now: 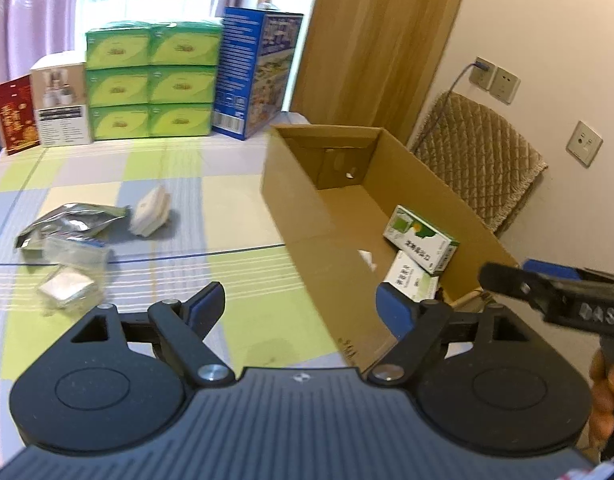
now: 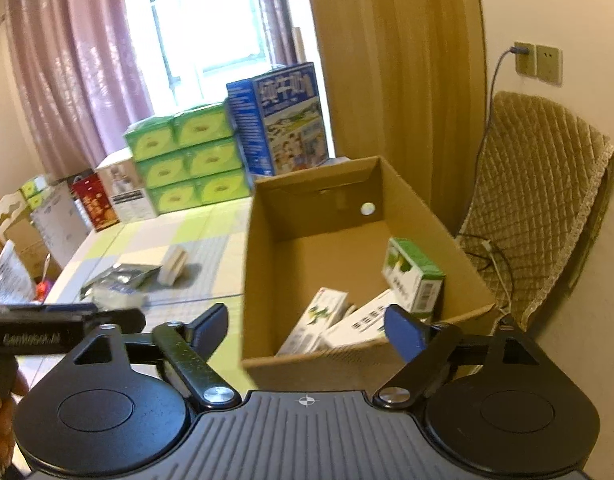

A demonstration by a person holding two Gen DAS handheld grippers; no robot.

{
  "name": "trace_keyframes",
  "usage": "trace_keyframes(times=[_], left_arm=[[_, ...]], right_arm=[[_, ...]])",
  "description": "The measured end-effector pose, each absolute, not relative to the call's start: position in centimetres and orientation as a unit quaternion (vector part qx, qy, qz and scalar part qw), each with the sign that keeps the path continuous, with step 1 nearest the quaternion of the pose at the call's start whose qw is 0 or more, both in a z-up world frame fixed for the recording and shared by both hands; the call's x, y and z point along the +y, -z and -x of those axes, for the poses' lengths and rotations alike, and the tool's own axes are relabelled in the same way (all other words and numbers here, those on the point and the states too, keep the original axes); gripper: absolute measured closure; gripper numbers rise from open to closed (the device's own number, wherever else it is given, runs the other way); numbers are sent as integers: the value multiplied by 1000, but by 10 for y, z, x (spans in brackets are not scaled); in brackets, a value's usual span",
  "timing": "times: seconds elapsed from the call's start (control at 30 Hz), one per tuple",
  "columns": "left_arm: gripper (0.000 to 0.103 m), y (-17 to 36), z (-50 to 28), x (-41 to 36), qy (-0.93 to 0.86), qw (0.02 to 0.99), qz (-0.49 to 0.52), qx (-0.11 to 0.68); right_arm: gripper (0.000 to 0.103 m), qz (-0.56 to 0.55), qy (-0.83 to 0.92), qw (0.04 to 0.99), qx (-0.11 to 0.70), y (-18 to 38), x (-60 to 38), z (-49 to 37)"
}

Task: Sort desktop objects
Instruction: 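Open the left tool dropping the white box while the right tool drops the green box, then move both open tools back toward the plastic trays and floss box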

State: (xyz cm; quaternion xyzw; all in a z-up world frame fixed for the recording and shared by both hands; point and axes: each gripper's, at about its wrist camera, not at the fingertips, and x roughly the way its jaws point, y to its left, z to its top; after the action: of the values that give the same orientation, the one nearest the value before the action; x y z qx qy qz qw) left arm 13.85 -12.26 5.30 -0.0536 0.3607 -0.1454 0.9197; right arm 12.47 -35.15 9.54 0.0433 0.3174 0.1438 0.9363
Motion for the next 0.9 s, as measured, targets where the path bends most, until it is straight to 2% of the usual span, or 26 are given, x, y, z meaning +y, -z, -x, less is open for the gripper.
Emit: trace_keyframes(times=[0.27,0.9], left_arm=[[19,-52,-111,-77,106,925,63,358],[11,-45,-67,53,0,935,73,347]], right_arm=[[11,-32,-167,933,317,-96,-321,-96],[5,5,-240,915,324,-80,-223,-82]])
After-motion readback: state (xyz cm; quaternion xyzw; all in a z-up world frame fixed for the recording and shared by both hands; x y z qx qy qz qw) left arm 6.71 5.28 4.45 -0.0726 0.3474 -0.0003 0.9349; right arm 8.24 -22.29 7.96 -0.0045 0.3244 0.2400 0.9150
